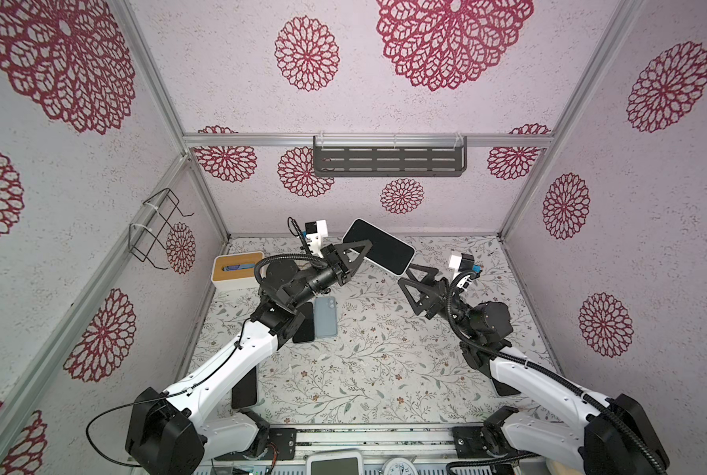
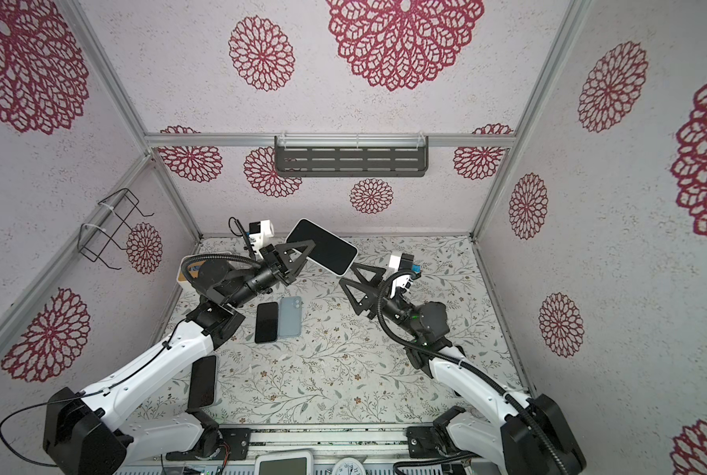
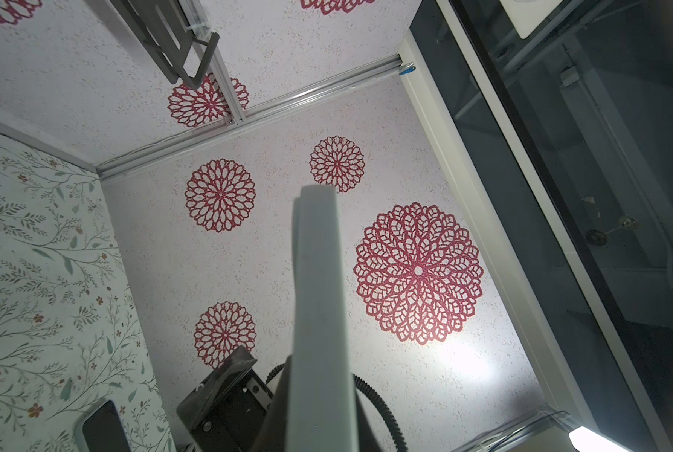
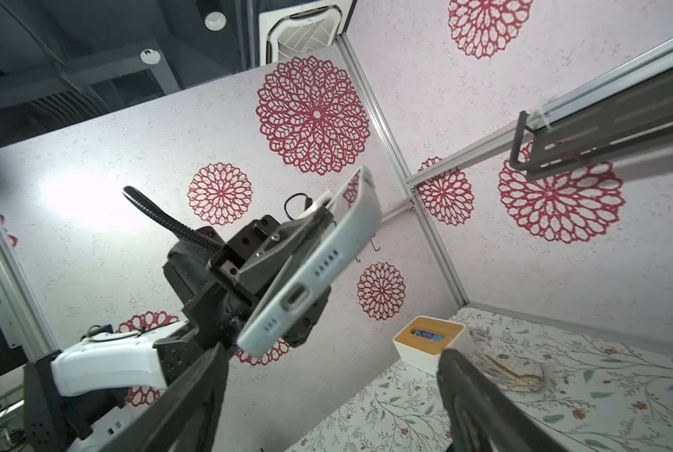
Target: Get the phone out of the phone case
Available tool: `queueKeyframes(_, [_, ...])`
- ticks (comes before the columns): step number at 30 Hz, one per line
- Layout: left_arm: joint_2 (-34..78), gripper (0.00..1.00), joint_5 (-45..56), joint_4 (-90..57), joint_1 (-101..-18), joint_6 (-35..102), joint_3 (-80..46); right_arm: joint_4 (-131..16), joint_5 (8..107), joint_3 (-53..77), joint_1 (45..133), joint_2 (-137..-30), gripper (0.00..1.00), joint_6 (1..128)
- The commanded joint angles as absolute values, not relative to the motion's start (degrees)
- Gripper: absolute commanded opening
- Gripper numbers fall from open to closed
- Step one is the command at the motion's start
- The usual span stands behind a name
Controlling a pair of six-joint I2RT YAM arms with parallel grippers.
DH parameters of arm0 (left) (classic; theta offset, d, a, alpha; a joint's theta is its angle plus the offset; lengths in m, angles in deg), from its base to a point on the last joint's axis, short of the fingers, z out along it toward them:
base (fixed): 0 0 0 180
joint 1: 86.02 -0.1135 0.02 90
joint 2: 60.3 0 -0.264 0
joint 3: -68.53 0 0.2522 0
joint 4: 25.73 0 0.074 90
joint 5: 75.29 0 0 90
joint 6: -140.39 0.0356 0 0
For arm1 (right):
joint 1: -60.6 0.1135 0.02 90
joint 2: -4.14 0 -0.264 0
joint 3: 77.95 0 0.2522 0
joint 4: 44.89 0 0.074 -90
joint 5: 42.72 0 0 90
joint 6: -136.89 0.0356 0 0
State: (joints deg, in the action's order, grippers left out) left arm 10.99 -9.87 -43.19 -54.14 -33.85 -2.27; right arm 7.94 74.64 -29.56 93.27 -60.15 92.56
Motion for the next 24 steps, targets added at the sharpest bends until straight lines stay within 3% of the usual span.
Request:
queueKeyframes(1, [10.7,0.0,-9.5,-49.0,-53.8,-34.1,-2.4,14.5,76.8,-26.9,93.0,-60.8,0.85,97.1])
queueKeyframes(5, [10.9,0.0,-9.2,-48.8,-53.8,-34.1,-2.2,15.6,77.5,-26.3,93.0,-62.0,0.76,98.0])
queueKeyframes(12, [11.4,0.0,-8.9,-48.8,-53.5,-34.3,-2.4,15.9,77.9,-26.2,93.0,-62.9,0.49,97.8])
queueKeyframes(20, [12.3,0.0,-9.1,-48.9,-52.8,-34.1,-2.9,15.8,77.9,-26.0,92.9,-63.2,0.4,97.6])
queueKeyframes(24, [12.1,0.0,-9.2,-48.5,-52.6,-33.9,-3.0,15.6,77.6,-26.2,92.9,-63.1,0.3,97.2])
